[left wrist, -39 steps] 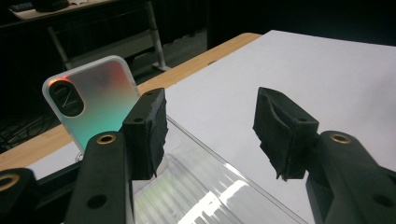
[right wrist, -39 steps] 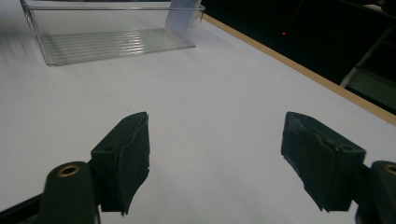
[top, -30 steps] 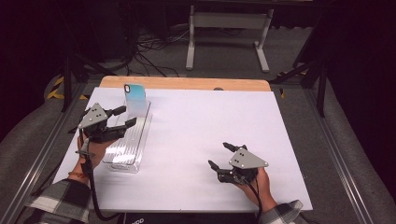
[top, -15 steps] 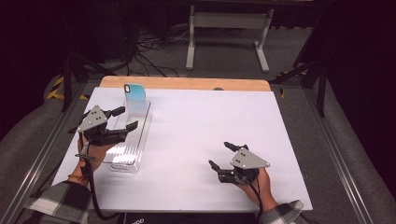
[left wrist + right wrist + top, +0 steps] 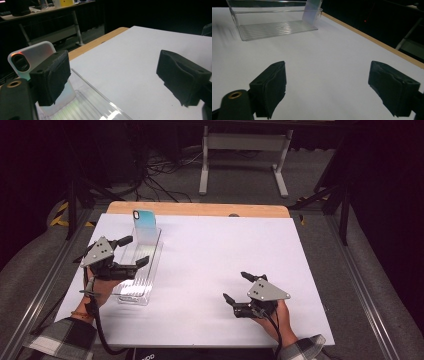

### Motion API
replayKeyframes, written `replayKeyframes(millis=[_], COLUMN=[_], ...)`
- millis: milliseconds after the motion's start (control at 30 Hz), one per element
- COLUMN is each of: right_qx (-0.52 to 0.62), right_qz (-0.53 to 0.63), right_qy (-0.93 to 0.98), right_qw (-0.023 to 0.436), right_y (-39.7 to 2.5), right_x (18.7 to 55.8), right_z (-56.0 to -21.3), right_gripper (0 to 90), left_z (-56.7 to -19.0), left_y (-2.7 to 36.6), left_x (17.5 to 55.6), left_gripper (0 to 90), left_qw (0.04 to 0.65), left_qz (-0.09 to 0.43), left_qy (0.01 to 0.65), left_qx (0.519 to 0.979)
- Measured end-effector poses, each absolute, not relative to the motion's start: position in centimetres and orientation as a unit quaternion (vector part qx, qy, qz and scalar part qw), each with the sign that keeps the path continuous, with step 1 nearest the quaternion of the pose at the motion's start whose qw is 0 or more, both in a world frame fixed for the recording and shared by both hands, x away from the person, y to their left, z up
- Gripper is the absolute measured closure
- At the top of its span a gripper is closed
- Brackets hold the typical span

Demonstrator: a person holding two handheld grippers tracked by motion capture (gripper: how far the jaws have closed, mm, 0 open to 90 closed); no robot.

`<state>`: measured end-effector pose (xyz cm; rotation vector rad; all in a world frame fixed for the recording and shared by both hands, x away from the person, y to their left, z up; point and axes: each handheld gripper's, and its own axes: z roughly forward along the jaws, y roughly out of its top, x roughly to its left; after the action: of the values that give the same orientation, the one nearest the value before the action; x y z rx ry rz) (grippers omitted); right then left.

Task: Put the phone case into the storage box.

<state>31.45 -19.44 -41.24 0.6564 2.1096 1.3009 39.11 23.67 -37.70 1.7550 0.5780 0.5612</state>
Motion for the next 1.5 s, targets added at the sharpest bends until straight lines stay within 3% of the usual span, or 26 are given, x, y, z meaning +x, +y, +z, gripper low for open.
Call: replayKeyframes(millis=[467, 1500], right_qx=[0.248, 0.238], right_qz=[0.495, 0.495], right_qy=[0.787, 0.787], right_qw=[0.271, 0.282], right_y=[-19.6, -20.1], right_x=[31.4, 30.0], right_z=[-41.1, -40.9], right_gripper=[8.1, 9.2], left_z=[-37.5, -39.6], left_y=[22.8, 21.2], left_x=[38.1, 33.4], left_gripper=[1.3, 4.2], left_qw=[0.581, 0.600], left_qz=[0.216, 0.215], left_qy=[0.234, 0.204], left_qx=[0.749, 0.743])
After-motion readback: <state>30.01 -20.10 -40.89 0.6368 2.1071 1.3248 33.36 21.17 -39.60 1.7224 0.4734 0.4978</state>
